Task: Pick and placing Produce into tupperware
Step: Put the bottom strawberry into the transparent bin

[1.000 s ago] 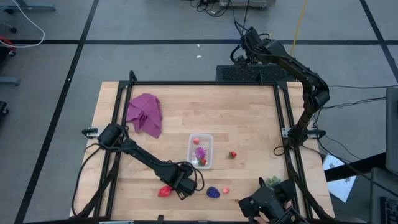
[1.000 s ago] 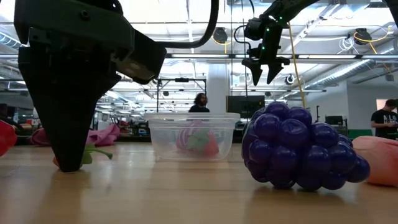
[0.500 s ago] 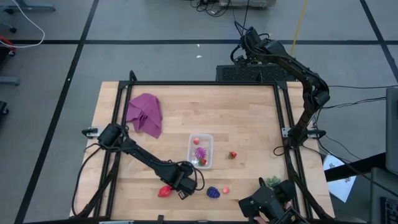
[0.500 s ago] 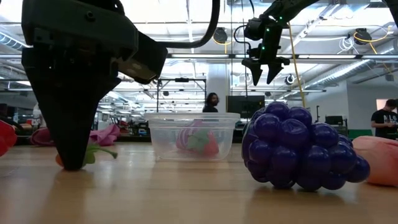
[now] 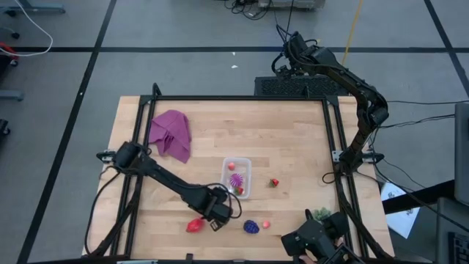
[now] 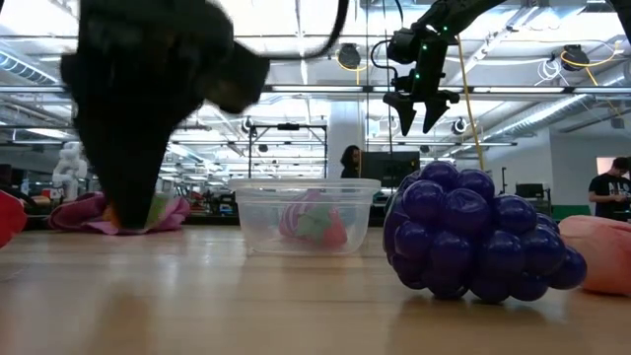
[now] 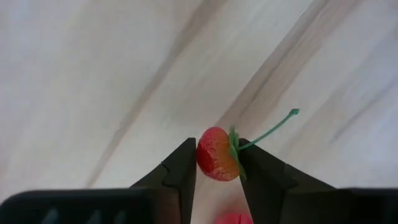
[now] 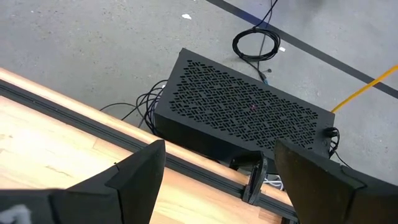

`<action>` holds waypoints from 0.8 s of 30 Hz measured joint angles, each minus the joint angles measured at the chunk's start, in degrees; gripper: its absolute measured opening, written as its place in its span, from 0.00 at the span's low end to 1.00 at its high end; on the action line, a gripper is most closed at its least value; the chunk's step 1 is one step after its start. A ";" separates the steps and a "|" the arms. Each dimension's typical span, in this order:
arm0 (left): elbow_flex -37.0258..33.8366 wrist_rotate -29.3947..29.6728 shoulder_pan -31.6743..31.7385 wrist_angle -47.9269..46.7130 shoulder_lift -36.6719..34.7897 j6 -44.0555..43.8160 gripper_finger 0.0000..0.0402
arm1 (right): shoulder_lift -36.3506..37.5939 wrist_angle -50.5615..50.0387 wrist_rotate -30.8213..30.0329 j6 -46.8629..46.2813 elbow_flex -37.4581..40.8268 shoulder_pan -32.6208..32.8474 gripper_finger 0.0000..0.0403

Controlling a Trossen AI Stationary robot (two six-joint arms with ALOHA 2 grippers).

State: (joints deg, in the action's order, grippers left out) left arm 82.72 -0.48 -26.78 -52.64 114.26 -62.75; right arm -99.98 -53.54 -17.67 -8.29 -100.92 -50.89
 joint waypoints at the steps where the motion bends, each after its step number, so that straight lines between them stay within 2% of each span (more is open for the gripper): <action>1: 0.00 0.72 0.10 -0.81 -1.30 -0.17 0.27 | 0.00 0.00 0.00 0.00 0.00 0.00 0.73; 6: 0.00 4.68 1.00 -2.08 -8.46 0.87 0.28 | 0.00 0.09 0.00 0.00 0.00 0.00 0.73; 11: 0.04 8.45 5.04 -2.89 -13.26 6.38 0.28 | 0.00 0.06 -0.02 0.00 0.00 0.00 0.73; 18: 0.03 6.23 13.21 0.69 -13.02 18.01 0.28 | 0.00 0.12 -0.02 0.65 0.00 0.00 0.73; 24: 0.11 5.65 15.83 8.20 -11.97 25.14 0.28 | 0.00 0.95 -0.02 1.95 0.00 -0.15 0.73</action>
State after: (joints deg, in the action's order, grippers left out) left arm 82.83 5.17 -10.95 -44.44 102.28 -37.61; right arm -99.98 -52.59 -17.69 -6.35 -100.92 -51.05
